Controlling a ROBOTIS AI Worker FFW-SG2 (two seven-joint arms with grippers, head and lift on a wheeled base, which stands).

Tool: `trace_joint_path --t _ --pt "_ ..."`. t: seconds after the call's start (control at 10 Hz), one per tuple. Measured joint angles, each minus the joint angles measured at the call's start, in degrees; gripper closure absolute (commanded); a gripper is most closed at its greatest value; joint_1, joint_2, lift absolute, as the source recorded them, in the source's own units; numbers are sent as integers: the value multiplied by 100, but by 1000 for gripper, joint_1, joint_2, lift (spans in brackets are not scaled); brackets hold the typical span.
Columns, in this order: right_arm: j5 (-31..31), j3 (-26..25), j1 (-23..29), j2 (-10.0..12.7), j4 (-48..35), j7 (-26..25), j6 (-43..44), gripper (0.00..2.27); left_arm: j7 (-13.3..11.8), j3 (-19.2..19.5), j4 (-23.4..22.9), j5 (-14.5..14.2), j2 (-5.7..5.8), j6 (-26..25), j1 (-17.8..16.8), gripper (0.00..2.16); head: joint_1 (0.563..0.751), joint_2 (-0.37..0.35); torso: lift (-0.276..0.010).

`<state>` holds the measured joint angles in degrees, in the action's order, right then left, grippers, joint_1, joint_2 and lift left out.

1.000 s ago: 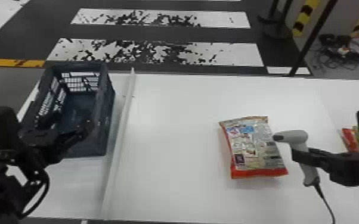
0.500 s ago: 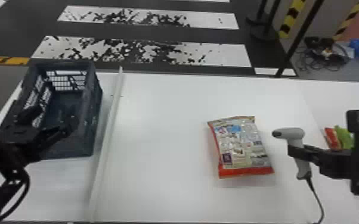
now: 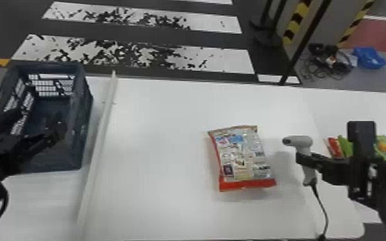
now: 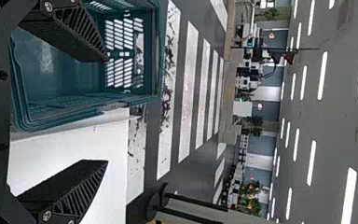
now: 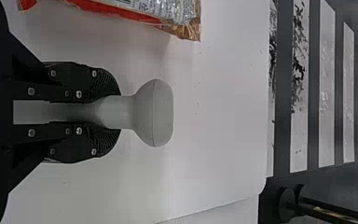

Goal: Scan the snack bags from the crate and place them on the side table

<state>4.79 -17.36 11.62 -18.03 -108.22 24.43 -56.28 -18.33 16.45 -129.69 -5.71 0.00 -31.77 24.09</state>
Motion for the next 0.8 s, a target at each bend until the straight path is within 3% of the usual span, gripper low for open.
trace_joint_path --t 0.4,0.8 --pt "-113 115 -243 -55 623 -26 287 2243 87 -121 -30 114 0 115 8 100 695 -151 -94" --pt "-161 234 -326 -61 840 -145 433 2121 87 -149 194 114 0 856 8 103 695 -150 -94"
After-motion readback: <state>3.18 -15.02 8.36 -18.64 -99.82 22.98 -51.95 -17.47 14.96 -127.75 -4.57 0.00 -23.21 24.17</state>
